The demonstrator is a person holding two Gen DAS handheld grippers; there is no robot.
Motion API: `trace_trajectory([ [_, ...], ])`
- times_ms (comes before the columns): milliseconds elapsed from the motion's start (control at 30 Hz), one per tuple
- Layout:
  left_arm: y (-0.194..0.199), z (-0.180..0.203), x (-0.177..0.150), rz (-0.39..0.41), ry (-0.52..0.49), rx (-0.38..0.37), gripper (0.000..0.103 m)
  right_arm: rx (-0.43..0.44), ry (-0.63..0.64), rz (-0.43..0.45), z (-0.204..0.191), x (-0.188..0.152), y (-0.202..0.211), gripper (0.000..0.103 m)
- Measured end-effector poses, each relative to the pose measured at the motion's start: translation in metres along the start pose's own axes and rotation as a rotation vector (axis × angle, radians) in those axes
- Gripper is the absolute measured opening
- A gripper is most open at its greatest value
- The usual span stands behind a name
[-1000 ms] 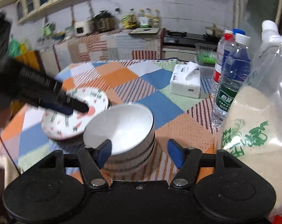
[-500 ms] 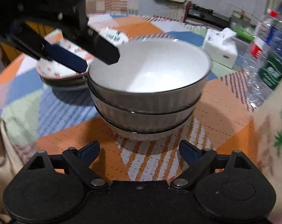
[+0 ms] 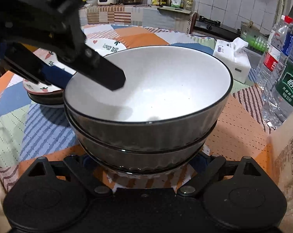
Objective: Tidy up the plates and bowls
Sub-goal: 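Grip the stacked bowls' rim with both grippers and lift them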
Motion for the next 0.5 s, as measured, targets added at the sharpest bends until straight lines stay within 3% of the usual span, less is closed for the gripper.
trace_trajectory([
  [100,-0.007,0.006,0.001,-0.022,-0.057,0.042,0.047,0.016,-0.003,0.028,-0.003,-0.002,0.001,0.096],
  [500,-0.02,0.002,-0.005,-0.046,-0.066,0.093,0.037,0.035,-0.037,0.113,-0.004,-0.002,-0.003,0.099],
])
Point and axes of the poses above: each gripper's, at about its wrist camera, not at the fingertips, and y roughly against the way its jaws point, z to its right, x to its top, the point moved 7 cm from there along -y, roughly the way its jaws point
